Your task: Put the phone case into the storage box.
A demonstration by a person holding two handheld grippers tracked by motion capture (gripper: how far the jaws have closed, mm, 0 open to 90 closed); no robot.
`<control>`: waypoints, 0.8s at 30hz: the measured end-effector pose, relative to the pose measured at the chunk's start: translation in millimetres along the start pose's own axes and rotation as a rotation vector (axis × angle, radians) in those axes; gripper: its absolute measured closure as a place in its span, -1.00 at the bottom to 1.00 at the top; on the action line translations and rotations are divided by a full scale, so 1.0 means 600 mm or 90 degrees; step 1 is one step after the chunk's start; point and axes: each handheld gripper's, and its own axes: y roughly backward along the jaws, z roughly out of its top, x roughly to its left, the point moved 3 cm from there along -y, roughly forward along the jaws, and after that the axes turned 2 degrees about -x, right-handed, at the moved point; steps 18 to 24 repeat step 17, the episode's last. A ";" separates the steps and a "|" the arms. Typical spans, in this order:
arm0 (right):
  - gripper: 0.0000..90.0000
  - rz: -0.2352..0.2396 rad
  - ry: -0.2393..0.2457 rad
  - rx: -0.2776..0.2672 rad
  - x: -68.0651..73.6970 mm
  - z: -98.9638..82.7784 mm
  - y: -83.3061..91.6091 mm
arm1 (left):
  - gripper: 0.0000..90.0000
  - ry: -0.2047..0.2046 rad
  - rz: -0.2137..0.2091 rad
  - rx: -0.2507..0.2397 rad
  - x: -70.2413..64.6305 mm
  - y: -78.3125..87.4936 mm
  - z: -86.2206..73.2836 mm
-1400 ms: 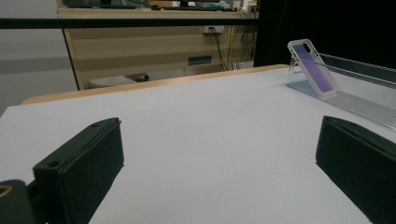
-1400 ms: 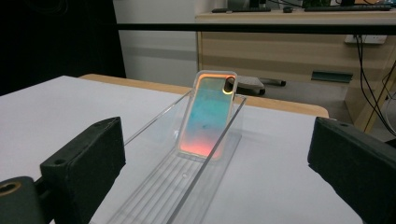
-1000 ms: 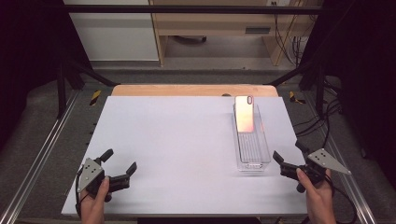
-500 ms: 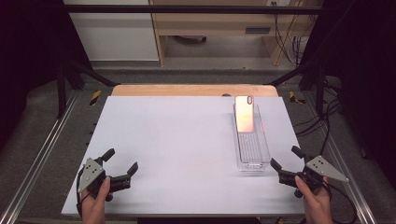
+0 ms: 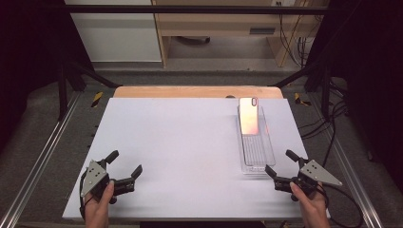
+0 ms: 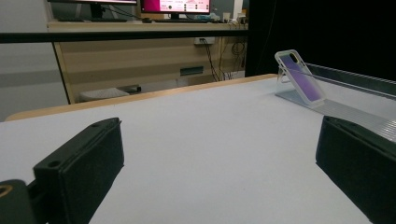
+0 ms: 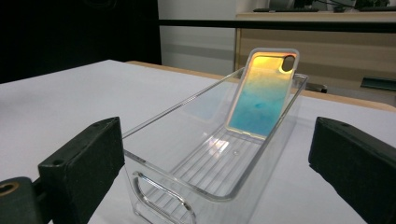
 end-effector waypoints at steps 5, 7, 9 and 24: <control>-0.92 0.004 0.001 0.005 0.007 -0.001 -0.018 | -0.99 -0.013 -0.003 -0.009 -0.003 0.003 0.003; -0.92 0.000 0.001 0.005 0.006 -0.001 -0.025 | -0.99 -0.018 -0.003 -0.011 -0.005 0.004 0.003; -0.92 -0.001 0.003 0.009 0.006 -0.002 -0.031 | -0.99 -0.020 -0.003 -0.016 -0.007 0.004 0.004; -0.92 -0.005 0.036 0.046 0.009 -0.010 -0.033 | -0.99 -0.033 -0.004 -0.014 -0.011 0.000 0.002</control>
